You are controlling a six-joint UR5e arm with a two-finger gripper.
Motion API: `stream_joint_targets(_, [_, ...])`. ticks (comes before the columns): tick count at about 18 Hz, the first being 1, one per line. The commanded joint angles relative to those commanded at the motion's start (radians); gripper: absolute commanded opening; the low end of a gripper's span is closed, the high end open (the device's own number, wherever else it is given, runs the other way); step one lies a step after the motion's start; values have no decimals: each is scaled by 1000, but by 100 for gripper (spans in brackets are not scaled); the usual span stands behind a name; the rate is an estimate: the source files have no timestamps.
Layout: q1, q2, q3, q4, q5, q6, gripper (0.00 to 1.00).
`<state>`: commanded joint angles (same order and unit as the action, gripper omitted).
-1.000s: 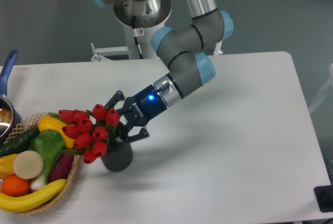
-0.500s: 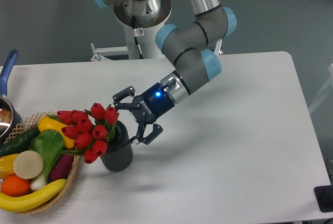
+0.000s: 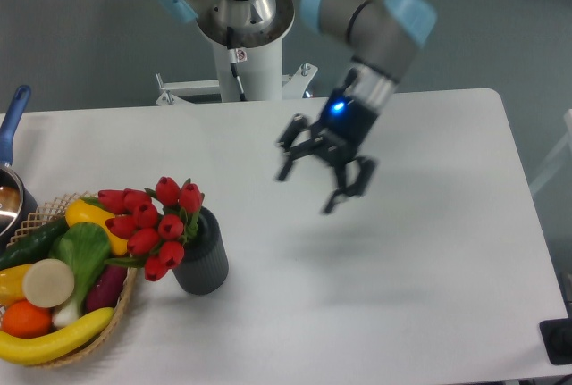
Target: Insert the flowers into the vase
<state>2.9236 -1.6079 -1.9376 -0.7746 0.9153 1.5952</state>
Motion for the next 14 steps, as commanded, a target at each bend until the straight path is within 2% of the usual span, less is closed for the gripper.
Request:
stream_joint_targets(4, [52, 65, 35, -21, 158, 100, 100])
stream_joint_targets(7, [113, 107, 61, -153, 255, 309, 100])
stream_joint_targets(10, [186, 126, 100, -296, 277, 475, 100])
stream_joint_targets(14, [233, 141, 114, -380, 275, 546, 100])
